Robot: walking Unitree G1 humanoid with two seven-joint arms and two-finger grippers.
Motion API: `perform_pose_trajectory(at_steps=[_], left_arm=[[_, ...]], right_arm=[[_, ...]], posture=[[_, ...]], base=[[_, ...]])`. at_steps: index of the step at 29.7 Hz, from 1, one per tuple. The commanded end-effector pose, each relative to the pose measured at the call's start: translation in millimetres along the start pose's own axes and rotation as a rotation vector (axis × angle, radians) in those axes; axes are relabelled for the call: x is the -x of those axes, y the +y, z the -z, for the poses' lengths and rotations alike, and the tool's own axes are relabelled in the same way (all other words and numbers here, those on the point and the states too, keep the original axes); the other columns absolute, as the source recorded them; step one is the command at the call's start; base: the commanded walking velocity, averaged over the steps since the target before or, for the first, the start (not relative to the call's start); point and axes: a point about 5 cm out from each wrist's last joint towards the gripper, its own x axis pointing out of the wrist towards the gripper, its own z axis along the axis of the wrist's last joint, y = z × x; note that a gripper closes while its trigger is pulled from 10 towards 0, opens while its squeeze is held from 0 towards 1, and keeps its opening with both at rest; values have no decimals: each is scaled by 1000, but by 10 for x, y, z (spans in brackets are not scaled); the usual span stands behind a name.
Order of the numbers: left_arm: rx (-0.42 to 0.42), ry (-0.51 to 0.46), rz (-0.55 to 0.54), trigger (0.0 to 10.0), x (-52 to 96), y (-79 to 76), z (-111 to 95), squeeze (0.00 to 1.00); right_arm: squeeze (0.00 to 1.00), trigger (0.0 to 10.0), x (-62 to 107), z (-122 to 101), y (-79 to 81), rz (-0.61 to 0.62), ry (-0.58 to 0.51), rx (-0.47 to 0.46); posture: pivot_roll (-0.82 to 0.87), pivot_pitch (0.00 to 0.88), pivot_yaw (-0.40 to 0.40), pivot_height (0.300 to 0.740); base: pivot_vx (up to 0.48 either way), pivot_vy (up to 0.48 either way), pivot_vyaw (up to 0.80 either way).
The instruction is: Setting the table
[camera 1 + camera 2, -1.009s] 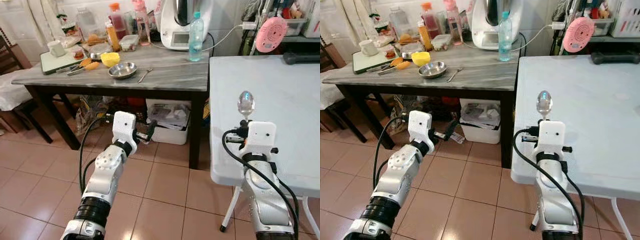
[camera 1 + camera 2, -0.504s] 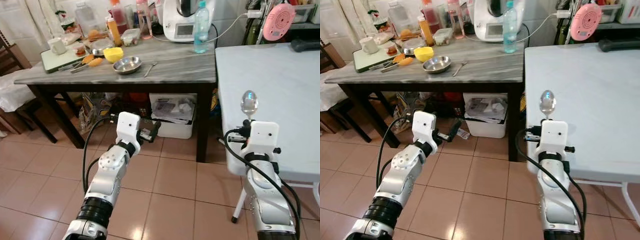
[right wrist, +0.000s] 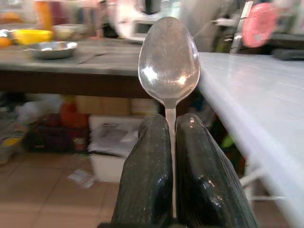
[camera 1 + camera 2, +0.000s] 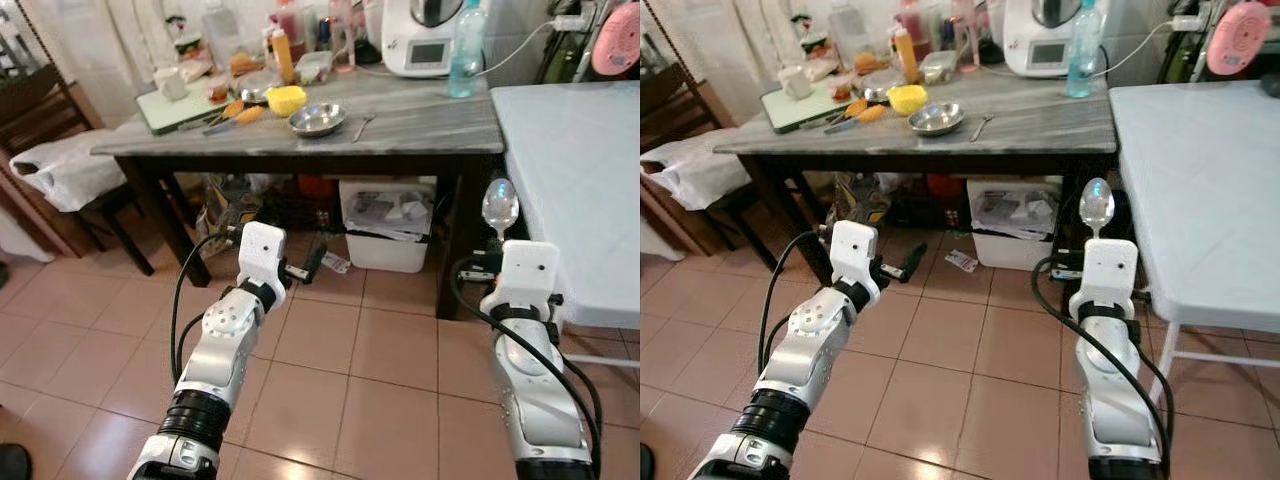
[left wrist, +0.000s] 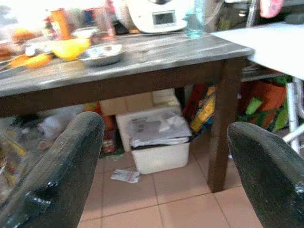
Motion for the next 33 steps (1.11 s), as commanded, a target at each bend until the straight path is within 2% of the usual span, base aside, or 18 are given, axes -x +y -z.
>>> perform_pose_trajectory(at_steps=[1,3,10,16,27,33], left_arm=[[-15,6,-22,10000,28,102,-4,0],[-14,6,-22,10000,28,102,-4,0],[22,-23,36,10000,55,36,-24,0],[43,-43,63,10000,41,12,-60,0],[52,-50,93,10000,54,-32,-65,0],[55,-47,107,10000,68,-51,-58,0]], right_arm=[[0,10000,-12,-73,97,-29,-28,-13],[0,10000,-14,-74,99,-29,-28,-13],[0,10000,-7,-32,83,-18,-5,-24],[0,10000,-21,-49,72,-14,-10,-24],[0,10000,-25,-53,82,-20,-11,-25],[0,10000,-29,-47,93,-24,-6,-27]], posture=[[-115,0,118,740],[-115,0,119,740],[-111,0,119,740],[-112,0,116,740],[-110,0,113,740],[-109,0,115,740]], base=[[0,476,0],[0,476,0],[0,0,0],[0,0,-494],[367,0,-38],[430,0,-629]])
